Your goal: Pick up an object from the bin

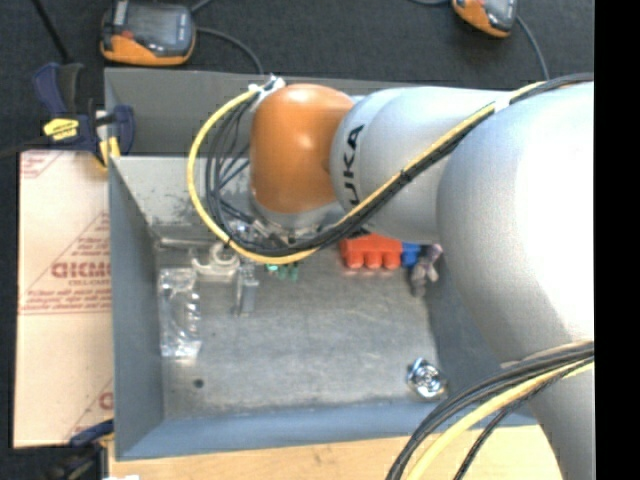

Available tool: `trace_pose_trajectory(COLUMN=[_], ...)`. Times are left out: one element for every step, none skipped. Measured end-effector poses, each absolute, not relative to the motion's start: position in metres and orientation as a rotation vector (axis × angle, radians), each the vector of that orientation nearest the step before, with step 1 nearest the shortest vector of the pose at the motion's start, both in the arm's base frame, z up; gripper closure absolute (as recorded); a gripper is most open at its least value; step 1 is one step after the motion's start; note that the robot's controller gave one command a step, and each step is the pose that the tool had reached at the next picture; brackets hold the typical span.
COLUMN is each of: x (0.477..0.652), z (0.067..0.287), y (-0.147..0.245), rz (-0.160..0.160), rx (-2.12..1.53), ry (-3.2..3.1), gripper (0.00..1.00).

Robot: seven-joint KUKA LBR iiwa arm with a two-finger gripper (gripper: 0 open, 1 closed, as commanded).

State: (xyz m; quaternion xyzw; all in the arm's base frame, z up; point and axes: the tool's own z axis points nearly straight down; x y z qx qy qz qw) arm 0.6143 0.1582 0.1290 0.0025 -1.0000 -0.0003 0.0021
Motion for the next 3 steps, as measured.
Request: trace_pose_trajectory(x=[0.649,0.65,0.647], z=[0.071,0.076,0.106], y=[0.198,0.196,0.213], rz=[-0.003,-0.004,0.002], rx=[0.049,0.039,0.05], ry=[-3.145,-3.148,-3.15], gripper=[0.0,1.0,1.0])
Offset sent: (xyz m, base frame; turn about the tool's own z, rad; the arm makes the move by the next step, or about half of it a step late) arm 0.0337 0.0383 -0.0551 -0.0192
